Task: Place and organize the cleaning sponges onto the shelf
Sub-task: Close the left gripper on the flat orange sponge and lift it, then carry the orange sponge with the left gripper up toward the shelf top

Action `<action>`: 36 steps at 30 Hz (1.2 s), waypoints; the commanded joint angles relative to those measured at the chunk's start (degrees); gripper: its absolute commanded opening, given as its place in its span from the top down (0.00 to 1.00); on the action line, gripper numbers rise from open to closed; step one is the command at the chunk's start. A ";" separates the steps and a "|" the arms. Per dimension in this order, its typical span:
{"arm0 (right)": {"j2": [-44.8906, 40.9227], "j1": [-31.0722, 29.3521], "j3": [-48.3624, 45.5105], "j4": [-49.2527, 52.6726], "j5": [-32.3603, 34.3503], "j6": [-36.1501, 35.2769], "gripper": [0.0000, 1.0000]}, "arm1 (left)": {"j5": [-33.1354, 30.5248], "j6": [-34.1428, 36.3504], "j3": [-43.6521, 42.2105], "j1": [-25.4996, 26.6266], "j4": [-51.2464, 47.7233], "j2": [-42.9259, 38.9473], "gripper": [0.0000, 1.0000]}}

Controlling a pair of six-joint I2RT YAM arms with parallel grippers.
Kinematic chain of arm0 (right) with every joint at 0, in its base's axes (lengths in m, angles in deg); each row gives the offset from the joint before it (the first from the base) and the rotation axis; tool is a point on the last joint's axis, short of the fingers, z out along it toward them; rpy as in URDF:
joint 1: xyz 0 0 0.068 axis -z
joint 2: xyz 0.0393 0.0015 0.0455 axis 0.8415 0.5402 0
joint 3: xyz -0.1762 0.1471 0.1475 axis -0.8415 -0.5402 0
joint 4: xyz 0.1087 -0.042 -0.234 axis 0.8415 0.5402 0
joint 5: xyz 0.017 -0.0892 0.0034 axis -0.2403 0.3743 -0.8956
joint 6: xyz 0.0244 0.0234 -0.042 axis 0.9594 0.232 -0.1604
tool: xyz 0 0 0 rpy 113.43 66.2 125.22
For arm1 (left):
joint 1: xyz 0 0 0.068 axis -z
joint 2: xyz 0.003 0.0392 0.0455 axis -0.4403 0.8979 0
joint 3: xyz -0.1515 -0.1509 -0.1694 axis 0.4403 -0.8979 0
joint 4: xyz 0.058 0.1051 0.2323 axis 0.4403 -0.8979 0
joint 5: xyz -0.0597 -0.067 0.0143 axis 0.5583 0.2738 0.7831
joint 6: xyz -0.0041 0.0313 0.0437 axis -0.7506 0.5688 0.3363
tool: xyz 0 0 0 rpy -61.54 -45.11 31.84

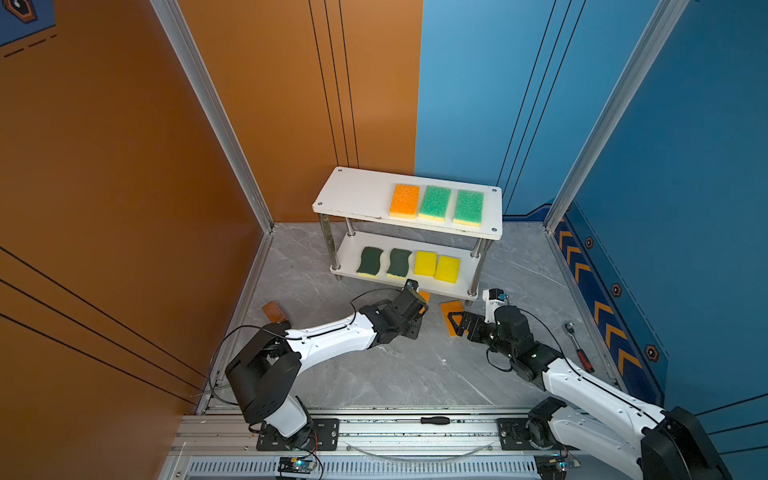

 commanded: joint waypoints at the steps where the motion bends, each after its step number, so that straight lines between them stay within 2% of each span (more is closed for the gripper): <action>1: 0.00 0.31 -0.87 -0.49 0.66 0.77 0.00 | 0.93 1.04 -0.19 -0.67 -2.74 -3.11 0.52; 36: 0.53 0.33 -0.85 -0.73 0.57 1.07 0.00 | -0.58 3.84 1.69 -1.74 -11.99 -20.40 0.51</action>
